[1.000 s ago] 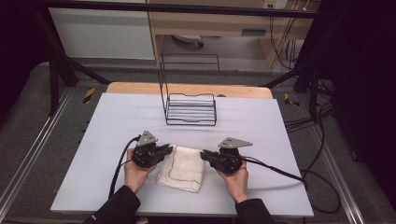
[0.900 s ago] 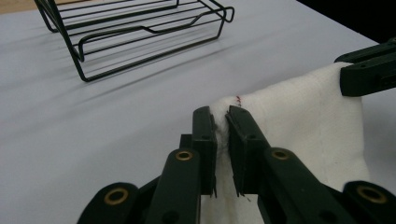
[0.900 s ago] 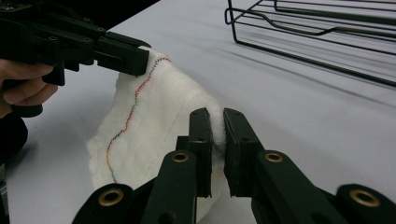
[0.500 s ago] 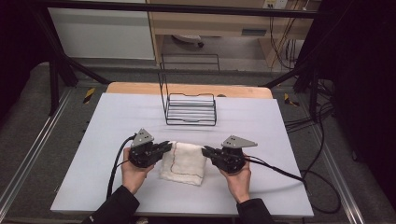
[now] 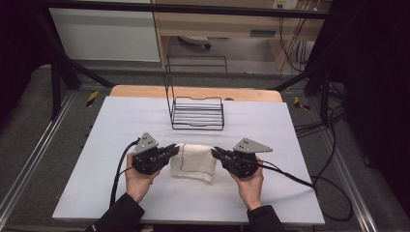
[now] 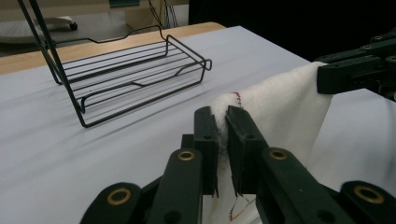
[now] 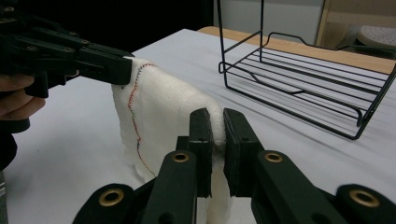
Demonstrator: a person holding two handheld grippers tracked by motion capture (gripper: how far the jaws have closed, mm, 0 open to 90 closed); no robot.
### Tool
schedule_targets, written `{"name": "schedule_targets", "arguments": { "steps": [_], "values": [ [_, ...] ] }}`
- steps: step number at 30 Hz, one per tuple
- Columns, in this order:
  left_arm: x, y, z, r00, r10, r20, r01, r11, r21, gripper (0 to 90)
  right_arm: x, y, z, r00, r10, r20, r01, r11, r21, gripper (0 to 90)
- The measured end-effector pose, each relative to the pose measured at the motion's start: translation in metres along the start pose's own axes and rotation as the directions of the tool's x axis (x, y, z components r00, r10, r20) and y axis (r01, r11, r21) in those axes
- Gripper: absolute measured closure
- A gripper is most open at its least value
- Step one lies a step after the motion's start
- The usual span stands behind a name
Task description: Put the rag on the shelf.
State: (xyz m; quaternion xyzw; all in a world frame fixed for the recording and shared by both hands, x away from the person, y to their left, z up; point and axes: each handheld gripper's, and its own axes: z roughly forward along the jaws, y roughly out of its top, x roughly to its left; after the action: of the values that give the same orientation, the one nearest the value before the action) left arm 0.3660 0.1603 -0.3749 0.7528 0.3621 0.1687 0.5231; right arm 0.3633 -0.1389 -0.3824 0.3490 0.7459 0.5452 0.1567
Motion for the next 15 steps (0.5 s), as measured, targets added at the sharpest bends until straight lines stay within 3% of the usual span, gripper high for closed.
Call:
{"name": "schedule_targets", "arguments": {
  "steps": [15],
  "values": [
    [-0.004,0.010,-0.014,0.9998,0.007,-0.017,-0.009,0.9952,-0.097,82.7,0.010,0.013,-0.008,0.9982,-0.056,0.021,0.057,0.995,-0.083,82.5]
  ]
}}
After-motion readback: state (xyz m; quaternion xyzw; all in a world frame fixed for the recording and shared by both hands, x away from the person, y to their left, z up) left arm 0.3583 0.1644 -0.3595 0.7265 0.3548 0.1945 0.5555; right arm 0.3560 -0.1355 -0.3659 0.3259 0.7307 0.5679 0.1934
